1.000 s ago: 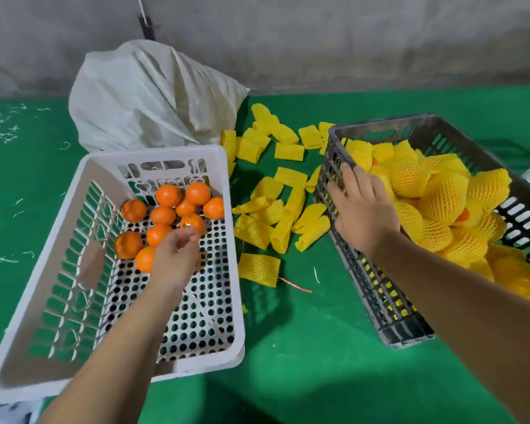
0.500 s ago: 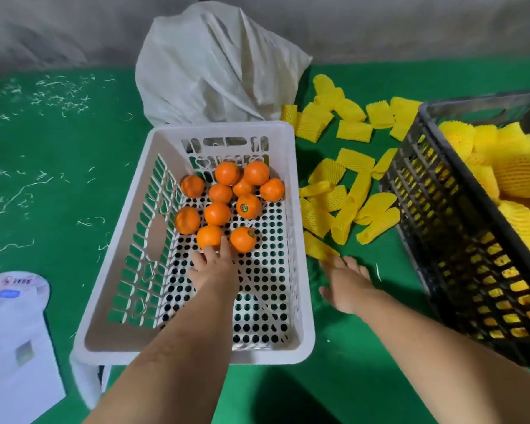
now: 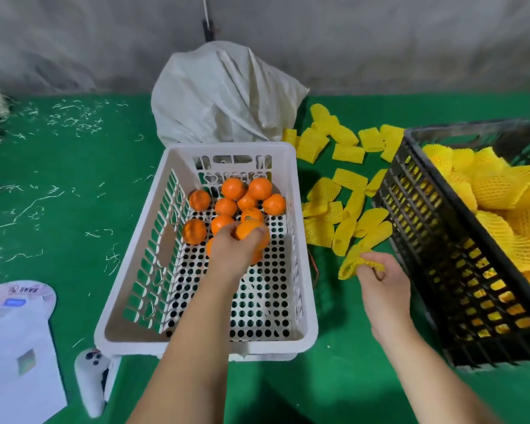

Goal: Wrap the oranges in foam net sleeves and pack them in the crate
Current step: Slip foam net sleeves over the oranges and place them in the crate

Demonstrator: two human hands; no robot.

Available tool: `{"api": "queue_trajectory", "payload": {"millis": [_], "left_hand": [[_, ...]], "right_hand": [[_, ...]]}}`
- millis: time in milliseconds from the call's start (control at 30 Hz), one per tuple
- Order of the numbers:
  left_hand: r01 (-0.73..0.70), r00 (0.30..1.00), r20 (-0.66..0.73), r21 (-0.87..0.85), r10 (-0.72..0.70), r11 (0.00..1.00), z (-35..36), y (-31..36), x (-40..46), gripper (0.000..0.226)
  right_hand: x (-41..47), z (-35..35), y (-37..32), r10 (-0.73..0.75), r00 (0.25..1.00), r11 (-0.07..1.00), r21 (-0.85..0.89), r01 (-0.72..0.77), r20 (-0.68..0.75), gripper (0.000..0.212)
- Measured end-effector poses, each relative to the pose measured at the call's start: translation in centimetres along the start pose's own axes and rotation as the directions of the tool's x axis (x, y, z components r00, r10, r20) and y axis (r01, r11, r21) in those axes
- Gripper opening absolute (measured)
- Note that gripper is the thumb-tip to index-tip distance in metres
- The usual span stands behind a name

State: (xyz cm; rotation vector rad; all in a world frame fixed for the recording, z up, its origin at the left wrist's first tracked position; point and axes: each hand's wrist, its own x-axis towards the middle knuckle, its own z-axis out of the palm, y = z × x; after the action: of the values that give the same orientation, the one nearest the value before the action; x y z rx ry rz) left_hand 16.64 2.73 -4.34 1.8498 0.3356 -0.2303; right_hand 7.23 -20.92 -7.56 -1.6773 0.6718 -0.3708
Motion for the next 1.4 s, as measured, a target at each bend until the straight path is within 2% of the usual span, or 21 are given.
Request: {"api": "queue_trajectory", "payload": {"millis": [67, 133, 233, 367, 467, 533, 633, 733, 800, 933, 1000, 1067, 1133, 1200, 1300, 1400], "left_hand": [[0.003, 0.996, 0.084, -0.25, 0.018, 0.968, 1.3, 1.4, -3.0, 0.056], [0.007, 0.985, 0.162, -0.382, 0.059, 0.924, 2.6, 2.1, -5.4, 0.052], [0.004, 0.971, 0.213, -0.46, 0.106, 0.888, 5.4, 2.5, -8.3, 0.054], [0.016, 0.936, 0.304, -0.535, 0.175, 0.845, 8.4, 1.9, -10.4, 0.055], [0.08, 0.928, 0.342, -0.573, 0.15, 0.816, 8.2, 1.2, -10.4, 0.056], [0.154, 0.911, 0.393, -0.597, 0.121, 0.787, 7.5, 1.1, -10.1, 0.06], [0.253, 0.885, 0.459, -0.604, 0.071, 0.756, 6.7, 1.1, -10.3, 0.062], [0.289, 0.856, 0.513, -0.58, 0.066, 0.761, 6.3, 0.9, -10.6, 0.075], [0.289, 0.836, 0.545, -0.541, 0.068, 0.79, 6.0, 0.7, -10.7, 0.08], [0.305, 0.789, 0.61, -0.496, 0.076, 0.813, 5.5, 0.3, -10.2, 0.095], [0.308, 0.79, 0.609, -0.497, 0.073, 0.811, 5.6, 0.3, -10.1, 0.089], [0.298, 0.823, 0.563, -0.541, 0.075, 0.786, 6.0, 0.2, -10.2, 0.075], [0.251, 0.87, 0.48, -0.625, 0.111, 0.739, 6.5, 0.4, -10.3, 0.061], [0.157, 0.904, 0.393, -0.671, 0.168, 0.725, 6.9, 0.6, -10.6, 0.05], [0.055, 0.926, 0.308, -0.681, 0.217, 0.73, 7.3, 0.5, -10.8, 0.058], [-0.004, 0.919, 0.284, -0.684, 0.272, 0.729, 7.4, 0.1, -10.8, 0.08]], "right_hand": [[-0.4, -0.5, -2.0, -0.007, 1.0, 0.999, 0.035, 0.007, -0.007, 0.021], [-1.1, -0.8, -3.6, -0.021, 0.999, 0.996, 0.085, 0.017, 0.047, 0.023], [-2.5, -0.8, -5.6, -0.053, 0.987, 0.982, 0.185, 0.024, 0.154, 0.024], [-3.5, -1.2, -6.9, -0.072, 0.965, 0.94, 0.341, -0.019, 0.252, 0.04], [-3.8, -1.7, -7.4, -0.019, 0.964, 0.881, 0.46, -0.11, 0.266, 0.042], [-3.8, -1.8, -7.3, 0.004, 0.956, 0.868, 0.474, -0.149, 0.294, 0.049], [-4.1, -1.4, -6.9, 0.014, 0.963, 0.953, 0.288, -0.094, 0.267, 0.04], [-4.0, -1.2, -6.5, -0.098, 0.987, 0.994, 0.062, 0.091, 0.127, 0.022], [-3.5, -1.4, -6.5, -0.189, 0.976, 0.978, -0.068, 0.196, 0.108, 0.013], [-3.1, -1.6, -6.1, -0.342, 0.925, 0.89, -0.259, 0.375, 0.166, 0.025], [-3.4, -1.5, -6.0, -0.396, 0.898, 0.837, -0.325, 0.44, 0.193, 0.028], [-3.2, -1.6, -6.1, -0.347, 0.914, 0.875, -0.28, 0.396, 0.209, 0.024], [-2.9, -1.9, -6.2, -0.202, 0.958, 0.972, -0.077, 0.221, 0.204, 0.02], [-2.8, -2.3, -6.1, -0.105, 0.971, 0.993, 0.08, 0.09, 0.215, 0.013], [-3.1, -2.6, -5.7, -0.153, 0.966, 0.987, 0.087, 0.137, 0.209, 0.014], [-3.7, -2.9, -5.7, -0.215, 0.961, 0.977, 0.049, 0.209, 0.174, 0.014]]}}
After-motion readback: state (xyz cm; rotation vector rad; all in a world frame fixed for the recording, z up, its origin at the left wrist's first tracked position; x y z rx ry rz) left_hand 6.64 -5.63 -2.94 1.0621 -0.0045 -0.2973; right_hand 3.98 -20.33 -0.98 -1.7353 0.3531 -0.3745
